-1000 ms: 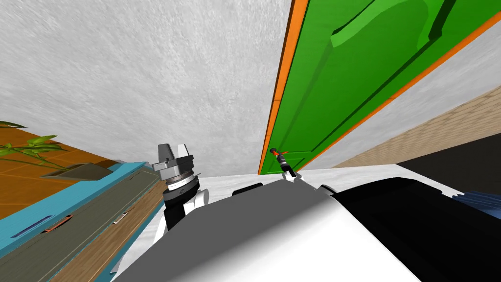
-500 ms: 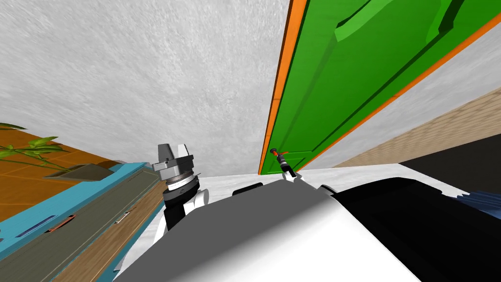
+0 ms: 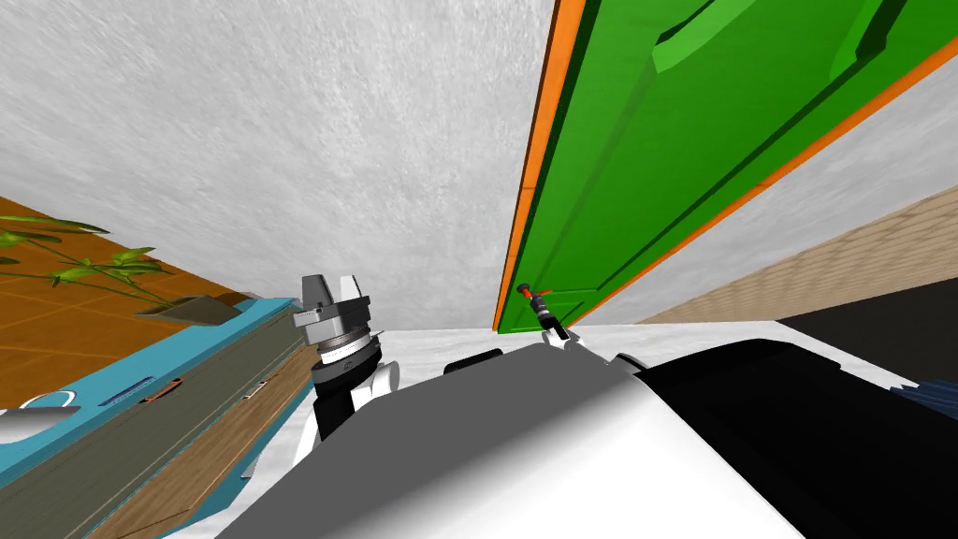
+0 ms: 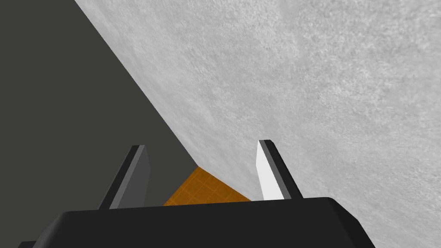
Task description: Pull the door open
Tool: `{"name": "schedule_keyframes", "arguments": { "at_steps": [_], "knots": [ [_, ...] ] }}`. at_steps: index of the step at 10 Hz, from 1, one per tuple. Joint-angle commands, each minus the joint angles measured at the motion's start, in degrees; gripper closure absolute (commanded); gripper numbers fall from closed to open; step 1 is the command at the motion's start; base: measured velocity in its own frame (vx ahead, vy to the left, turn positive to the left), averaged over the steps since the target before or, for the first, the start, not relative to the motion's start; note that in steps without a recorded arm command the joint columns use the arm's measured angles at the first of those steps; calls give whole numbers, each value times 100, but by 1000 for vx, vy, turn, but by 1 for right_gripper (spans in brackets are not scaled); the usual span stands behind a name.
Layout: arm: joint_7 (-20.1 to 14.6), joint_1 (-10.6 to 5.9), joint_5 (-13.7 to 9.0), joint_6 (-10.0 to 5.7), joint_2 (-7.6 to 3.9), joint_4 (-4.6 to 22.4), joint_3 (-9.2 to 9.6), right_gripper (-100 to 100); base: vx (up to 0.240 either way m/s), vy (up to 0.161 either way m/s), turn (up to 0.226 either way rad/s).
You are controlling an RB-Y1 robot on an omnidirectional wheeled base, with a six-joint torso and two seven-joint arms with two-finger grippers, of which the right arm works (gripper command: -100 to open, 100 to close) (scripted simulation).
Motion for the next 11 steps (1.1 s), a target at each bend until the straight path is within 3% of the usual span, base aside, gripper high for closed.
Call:
{"name": "schedule_keyframes", "arguments": {
  "at_steps": [1, 5, 6, 11],
  "knots": [
    [-101, 120, 11, -79, -125, -72, 140, 100, -196, -37, 145],
    [-336, 312, 30, -280, -404, -183, 425, 100, -232, -81, 146],
    [-300, 304, 29, -218, -346, -178, 404, 100, -90, -36, 38],
    [-538, 642, -89, -753, -713, -212, 791, 100, -197, -62, 164]
  ]
}}
